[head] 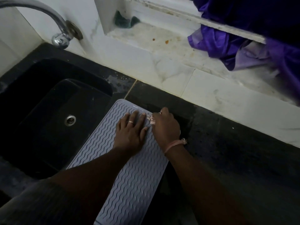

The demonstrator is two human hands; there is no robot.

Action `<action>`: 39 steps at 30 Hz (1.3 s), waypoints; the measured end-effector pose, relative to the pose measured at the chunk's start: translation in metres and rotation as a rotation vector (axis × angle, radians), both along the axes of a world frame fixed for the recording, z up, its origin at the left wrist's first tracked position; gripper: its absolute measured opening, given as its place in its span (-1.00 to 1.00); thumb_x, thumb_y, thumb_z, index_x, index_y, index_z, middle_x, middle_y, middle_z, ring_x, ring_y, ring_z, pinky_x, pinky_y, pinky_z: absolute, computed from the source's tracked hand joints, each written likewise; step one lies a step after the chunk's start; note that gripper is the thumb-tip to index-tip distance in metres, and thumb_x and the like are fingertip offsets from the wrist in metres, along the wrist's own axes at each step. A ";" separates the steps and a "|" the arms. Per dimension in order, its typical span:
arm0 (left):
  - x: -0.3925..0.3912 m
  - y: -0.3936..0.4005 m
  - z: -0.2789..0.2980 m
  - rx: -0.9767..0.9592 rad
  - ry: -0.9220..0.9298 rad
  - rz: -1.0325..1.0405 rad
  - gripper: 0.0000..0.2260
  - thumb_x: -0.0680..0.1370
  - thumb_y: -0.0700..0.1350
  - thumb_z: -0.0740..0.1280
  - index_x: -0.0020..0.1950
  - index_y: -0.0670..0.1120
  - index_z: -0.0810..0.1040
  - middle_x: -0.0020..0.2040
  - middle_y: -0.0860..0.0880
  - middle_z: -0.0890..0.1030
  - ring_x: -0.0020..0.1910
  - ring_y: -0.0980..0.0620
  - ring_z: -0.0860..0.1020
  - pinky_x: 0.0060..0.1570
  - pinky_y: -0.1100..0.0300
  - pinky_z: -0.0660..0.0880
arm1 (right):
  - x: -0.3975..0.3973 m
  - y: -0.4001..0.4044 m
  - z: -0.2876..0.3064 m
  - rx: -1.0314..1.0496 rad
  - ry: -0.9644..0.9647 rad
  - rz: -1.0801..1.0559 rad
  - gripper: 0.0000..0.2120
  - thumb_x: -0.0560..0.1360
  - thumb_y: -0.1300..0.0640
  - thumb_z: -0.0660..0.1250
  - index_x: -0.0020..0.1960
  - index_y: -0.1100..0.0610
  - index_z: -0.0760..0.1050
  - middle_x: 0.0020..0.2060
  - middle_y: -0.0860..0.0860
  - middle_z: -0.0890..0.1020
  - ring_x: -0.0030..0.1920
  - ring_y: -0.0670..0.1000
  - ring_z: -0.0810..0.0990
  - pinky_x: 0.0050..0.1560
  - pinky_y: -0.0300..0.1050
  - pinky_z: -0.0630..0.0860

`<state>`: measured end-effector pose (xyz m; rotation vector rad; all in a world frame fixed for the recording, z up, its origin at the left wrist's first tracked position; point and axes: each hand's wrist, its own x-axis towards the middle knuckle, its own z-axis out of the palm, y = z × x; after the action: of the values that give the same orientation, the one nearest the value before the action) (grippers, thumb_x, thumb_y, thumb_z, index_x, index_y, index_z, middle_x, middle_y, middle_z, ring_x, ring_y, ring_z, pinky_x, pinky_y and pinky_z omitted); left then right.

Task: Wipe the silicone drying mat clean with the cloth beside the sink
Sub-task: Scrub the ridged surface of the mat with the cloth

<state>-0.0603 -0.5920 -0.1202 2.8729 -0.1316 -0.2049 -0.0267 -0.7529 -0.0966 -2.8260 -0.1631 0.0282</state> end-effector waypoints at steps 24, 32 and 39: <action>0.002 0.004 -0.009 -0.025 -0.017 -0.014 -0.44 0.69 0.27 -0.02 0.66 0.12 0.08 0.68 -0.02 0.05 0.64 -0.13 0.00 0.56 -0.15 0.04 | -0.009 0.020 0.011 0.103 0.123 -0.159 -0.66 0.51 0.12 0.32 0.29 0.05 0.52 0.18 0.12 0.48 0.01 0.19 0.58 -0.05 0.05 0.55; 0.002 0.009 -0.008 -0.095 0.015 -0.053 -0.43 0.69 0.28 -0.10 0.68 0.13 -0.07 0.68 -0.02 -0.04 0.65 -0.11 -0.12 0.59 -0.15 -0.04 | -0.035 -0.031 0.023 -0.041 0.239 -0.452 -0.85 0.59 0.14 0.25 0.11 0.14 0.53 0.11 0.18 0.50 -0.10 0.19 0.60 -0.14 -0.02 0.52; 0.001 0.014 0.004 -0.195 0.021 -0.048 -0.45 0.69 0.22 -0.08 0.66 0.07 0.11 0.67 -0.05 0.07 0.64 -0.11 0.00 0.58 -0.12 -0.02 | -0.012 0.022 0.046 0.073 0.152 -0.361 -0.82 0.56 0.08 0.30 0.12 0.11 0.50 0.09 0.15 0.49 -0.06 0.25 0.59 -0.10 0.00 0.48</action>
<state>-0.0588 -0.5782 -0.1158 2.6749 -0.2048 -0.2186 -0.0383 -0.7307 -0.0503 -2.7225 0.3713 0.1526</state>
